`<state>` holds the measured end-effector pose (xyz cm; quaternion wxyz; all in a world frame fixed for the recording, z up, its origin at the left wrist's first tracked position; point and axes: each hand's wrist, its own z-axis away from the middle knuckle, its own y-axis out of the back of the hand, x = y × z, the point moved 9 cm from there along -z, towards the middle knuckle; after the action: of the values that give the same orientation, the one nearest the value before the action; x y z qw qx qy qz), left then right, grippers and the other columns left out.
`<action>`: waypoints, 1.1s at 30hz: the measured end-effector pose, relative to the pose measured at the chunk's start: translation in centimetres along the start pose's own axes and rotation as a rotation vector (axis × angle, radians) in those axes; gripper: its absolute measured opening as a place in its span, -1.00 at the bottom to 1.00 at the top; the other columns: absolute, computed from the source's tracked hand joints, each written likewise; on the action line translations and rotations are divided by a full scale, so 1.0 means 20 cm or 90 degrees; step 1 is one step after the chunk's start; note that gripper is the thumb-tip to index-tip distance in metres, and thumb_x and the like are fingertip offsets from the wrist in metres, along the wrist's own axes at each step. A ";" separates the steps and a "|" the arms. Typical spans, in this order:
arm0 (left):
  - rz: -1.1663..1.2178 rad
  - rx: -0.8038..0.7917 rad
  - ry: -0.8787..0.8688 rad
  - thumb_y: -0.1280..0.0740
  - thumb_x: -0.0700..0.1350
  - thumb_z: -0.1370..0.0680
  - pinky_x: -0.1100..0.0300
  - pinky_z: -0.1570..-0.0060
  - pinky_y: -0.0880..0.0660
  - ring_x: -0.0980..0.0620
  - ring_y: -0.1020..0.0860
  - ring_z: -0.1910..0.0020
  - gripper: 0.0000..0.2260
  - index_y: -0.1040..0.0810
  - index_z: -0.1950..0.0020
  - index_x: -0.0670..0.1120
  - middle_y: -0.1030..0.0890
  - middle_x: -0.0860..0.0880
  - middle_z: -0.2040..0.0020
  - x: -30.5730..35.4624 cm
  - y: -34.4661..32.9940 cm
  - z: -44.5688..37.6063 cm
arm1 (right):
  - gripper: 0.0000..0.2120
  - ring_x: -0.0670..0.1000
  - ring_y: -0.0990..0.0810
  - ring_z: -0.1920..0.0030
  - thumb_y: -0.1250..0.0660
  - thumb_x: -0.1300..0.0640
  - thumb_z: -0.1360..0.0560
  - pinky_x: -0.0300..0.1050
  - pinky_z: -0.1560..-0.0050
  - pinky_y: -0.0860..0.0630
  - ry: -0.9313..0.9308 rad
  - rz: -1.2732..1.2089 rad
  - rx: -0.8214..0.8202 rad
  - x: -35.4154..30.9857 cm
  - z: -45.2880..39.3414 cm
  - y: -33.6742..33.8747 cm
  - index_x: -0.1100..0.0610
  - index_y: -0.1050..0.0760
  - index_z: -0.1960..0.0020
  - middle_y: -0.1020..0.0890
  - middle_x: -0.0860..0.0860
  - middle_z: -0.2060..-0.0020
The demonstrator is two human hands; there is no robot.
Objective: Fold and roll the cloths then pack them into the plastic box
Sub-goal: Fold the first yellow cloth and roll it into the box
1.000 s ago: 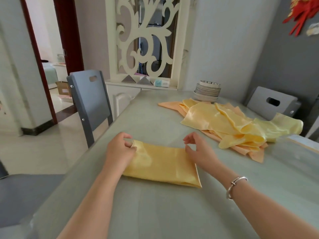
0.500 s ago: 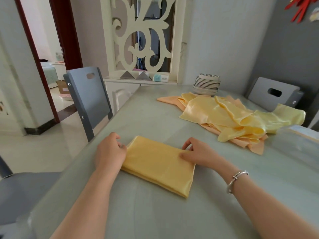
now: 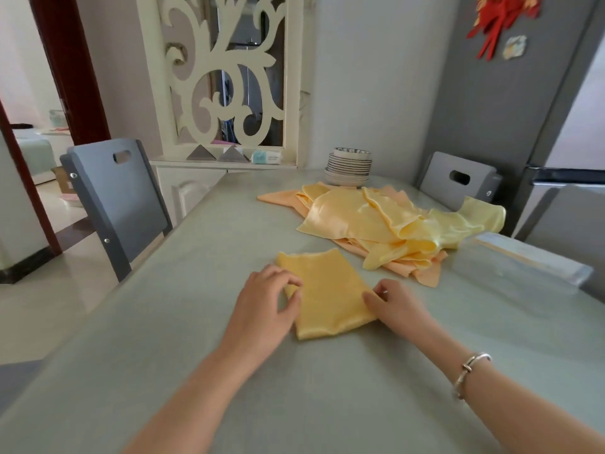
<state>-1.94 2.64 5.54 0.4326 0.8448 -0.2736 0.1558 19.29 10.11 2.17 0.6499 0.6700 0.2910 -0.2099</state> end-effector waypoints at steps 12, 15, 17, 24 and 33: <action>-0.037 -0.113 -0.044 -0.41 -0.09 -0.48 0.15 -0.09 -0.40 0.08 -0.44 -0.02 -0.88 -0.62 0.00 0.05 -0.54 0.17 0.02 0.04 -0.12 0.05 | -0.80 -0.14 -0.35 -0.06 -0.35 0.01 -0.41 -0.20 -0.16 -0.31 0.394 0.171 -0.053 -0.23 0.22 0.01 -0.11 -0.41 -0.01 -0.42 -0.22 0.03; -0.004 -0.138 -0.056 -0.41 0.05 -0.45 0.22 -0.07 -0.38 0.13 -0.45 0.00 -0.87 -0.63 0.04 0.09 -0.52 0.19 0.06 0.06 -0.10 0.06 | -0.77 -0.17 -0.38 -0.05 -0.29 0.06 -0.37 -0.23 -0.14 -0.30 0.407 0.203 -0.121 -0.21 0.23 -0.03 -0.13 -0.45 -0.01 -0.43 -0.26 0.06; 0.003 -0.182 -0.062 -0.32 0.25 -0.37 0.26 -0.04 -0.39 0.19 -0.47 0.03 -0.72 -0.62 0.05 0.12 -0.52 0.20 0.07 0.06 -0.12 0.07 | -0.74 -0.17 -0.40 -0.05 -0.25 0.10 -0.36 -0.20 -0.14 -0.32 0.397 0.228 -0.131 -0.18 0.21 -0.02 -0.10 -0.45 -0.03 -0.44 -0.24 0.06; -0.067 -0.183 -0.084 -0.28 0.06 -0.33 0.23 0.02 -0.44 0.23 -0.50 0.19 -0.81 -0.59 0.12 0.10 -0.56 0.22 0.14 0.09 -0.12 0.08 | -0.81 -0.11 -0.45 0.00 -0.27 0.22 -0.42 -0.22 -0.04 -0.36 0.348 0.250 -0.048 -0.12 0.14 0.02 -0.02 -0.47 0.03 -0.50 -0.13 0.07; -0.065 -0.138 -0.037 -0.32 0.02 -0.37 0.22 0.06 -0.37 0.16 -0.46 0.16 -0.97 -0.50 0.24 0.10 -0.55 0.20 0.27 0.05 -0.11 0.07 | -0.92 -0.13 -0.55 0.11 -0.37 0.06 -0.47 -0.22 0.05 -0.44 0.149 -0.002 -0.062 0.02 0.08 0.05 -0.04 -0.59 0.20 -0.63 -0.10 0.20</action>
<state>0.09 2.30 3.86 0.5208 0.8101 -0.2579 0.0781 20.27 8.62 2.55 0.6428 0.6572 0.3758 -0.1169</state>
